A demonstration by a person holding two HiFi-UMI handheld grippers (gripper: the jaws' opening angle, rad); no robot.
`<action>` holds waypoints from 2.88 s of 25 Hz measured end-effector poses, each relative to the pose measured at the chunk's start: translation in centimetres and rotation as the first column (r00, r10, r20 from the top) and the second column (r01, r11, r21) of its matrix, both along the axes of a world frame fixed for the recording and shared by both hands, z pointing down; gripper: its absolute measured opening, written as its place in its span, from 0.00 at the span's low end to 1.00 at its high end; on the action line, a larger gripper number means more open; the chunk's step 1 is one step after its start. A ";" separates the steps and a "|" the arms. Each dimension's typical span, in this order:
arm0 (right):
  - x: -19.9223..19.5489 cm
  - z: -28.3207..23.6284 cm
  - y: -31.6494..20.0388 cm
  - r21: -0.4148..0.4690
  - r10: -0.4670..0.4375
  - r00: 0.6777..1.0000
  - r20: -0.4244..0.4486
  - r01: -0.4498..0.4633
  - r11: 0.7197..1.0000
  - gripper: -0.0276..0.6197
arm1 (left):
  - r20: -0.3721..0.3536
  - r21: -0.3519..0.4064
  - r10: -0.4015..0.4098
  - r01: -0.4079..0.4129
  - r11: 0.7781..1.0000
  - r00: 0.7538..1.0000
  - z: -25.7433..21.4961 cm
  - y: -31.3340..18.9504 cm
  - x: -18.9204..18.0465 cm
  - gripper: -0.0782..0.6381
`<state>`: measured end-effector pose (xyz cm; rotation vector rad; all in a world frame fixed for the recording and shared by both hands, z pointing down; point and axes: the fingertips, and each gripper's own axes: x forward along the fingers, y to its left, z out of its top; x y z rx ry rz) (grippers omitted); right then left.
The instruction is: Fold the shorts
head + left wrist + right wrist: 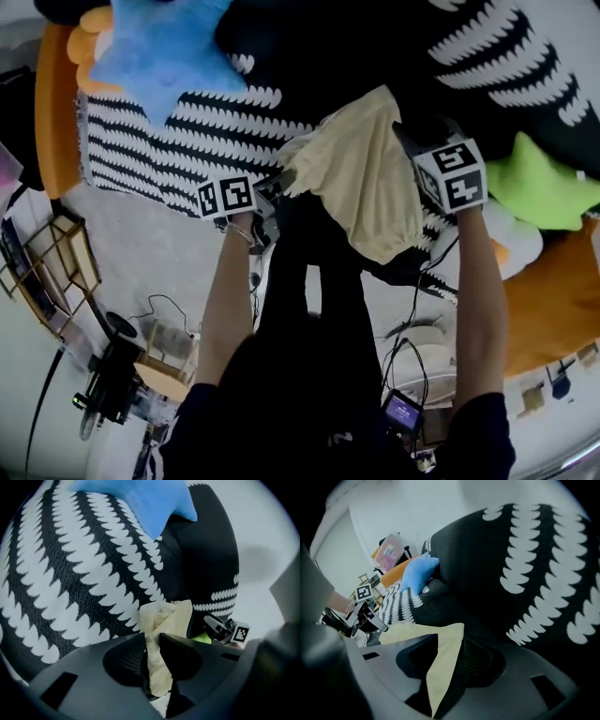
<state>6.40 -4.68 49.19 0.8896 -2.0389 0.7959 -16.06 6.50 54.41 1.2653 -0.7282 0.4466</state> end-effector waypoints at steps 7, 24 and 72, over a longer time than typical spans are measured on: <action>-0.9 5.6 -3.6 -0.202 0.115 0.993 0.038 -0.105 0.974 0.29 | 0.023 0.199 -0.027 0.022 0.980 0.999 -1.8 -1.4 0.0 0.13; -1.2 5.0 -6.2 -0.096 0.137 0.983 0.122 -0.126 0.987 0.44 | 0.522 0.301 0.024 -0.211 0.930 0.852 0.1 -4.3 -4.0 0.38; 5.8 3.9 33.7 0.002 -0.911 0.310 -0.274 0.947 0.322 0.47 | 0.615 0.272 0.778 -0.961 -0.057 0.128 1.5 25.3 22.2 0.28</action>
